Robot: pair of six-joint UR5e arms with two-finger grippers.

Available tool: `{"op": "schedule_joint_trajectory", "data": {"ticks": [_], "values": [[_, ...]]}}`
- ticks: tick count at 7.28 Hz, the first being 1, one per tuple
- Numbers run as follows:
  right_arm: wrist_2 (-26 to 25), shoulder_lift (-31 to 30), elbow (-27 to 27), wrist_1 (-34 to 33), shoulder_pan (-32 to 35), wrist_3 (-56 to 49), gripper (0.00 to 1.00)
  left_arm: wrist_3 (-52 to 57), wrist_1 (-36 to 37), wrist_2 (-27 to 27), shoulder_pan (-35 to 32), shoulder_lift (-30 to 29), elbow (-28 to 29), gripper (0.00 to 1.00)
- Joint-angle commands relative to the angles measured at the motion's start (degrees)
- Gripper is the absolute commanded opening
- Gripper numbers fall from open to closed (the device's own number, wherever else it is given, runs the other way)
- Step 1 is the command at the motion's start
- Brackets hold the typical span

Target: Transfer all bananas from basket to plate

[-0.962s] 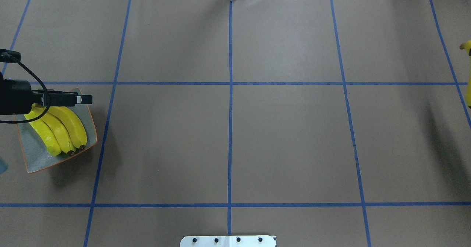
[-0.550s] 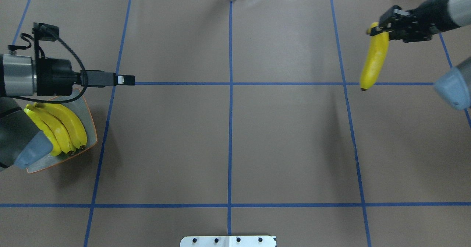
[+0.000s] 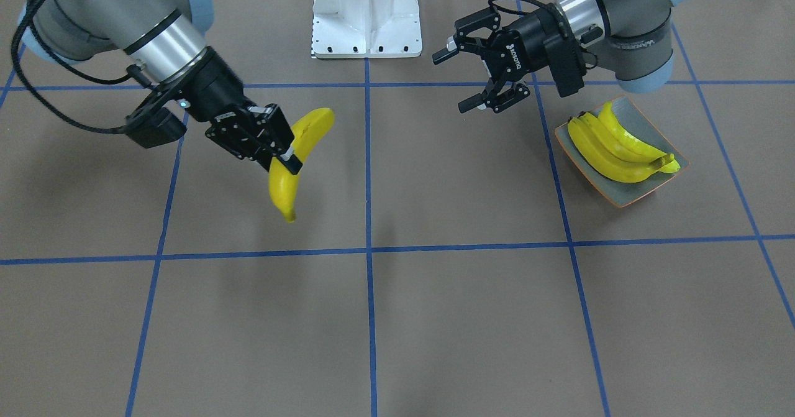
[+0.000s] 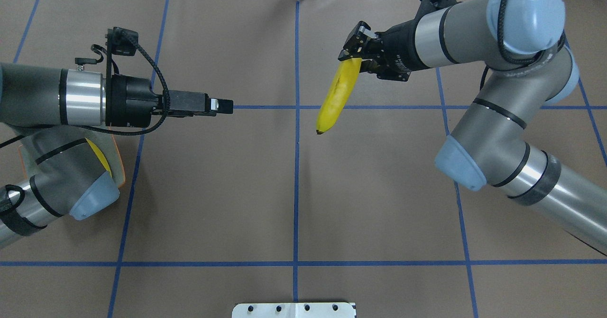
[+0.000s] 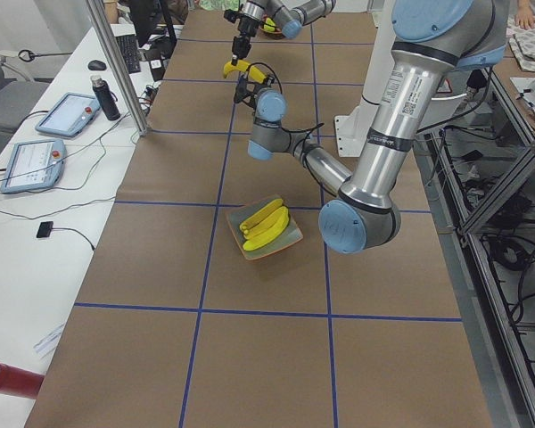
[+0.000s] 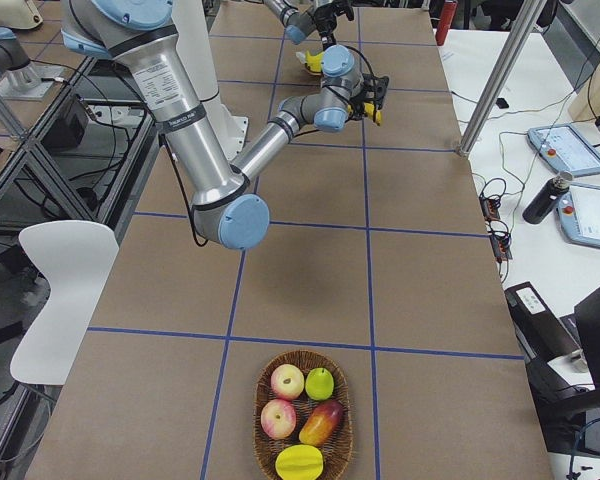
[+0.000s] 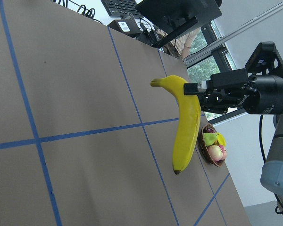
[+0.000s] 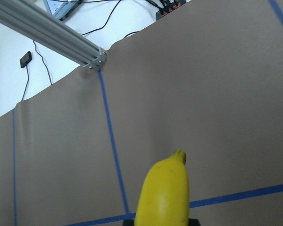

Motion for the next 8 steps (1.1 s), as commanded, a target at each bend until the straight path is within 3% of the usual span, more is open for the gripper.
{"op": "schedule_joint_trajectory", "data": {"ticks": [1, 3, 6, 7, 8], "values": [[-8.26, 0.45, 1.1, 7.2, -7.65, 3.88, 0.0, 0.04, -0.58, 0.16, 2.07, -1.04, 0.14, 1.0], [-16.35, 2.2, 1.18, 10.57, -13.37, 6.78, 0.0, 0.04, -0.76, 0.16, 3.48, -1.13, 0.14, 1.0], [-19.72, 4.05, 1.27, 10.76, -15.24, 7.58, 0.0, 0.92, -0.85, 0.07, 4.89, -1.21, -0.04, 0.99], [-19.9, 4.05, 1.27, 10.67, -15.42, 7.58, 0.0, 0.92, -0.85, 0.07, 5.94, -1.21, -0.04, 0.87], [-20.25, 4.05, 1.27, 10.67, -15.42, 7.58, 0.0, 0.92, -0.93, -0.28, 5.95, -1.21, -0.04, 0.51]]}}
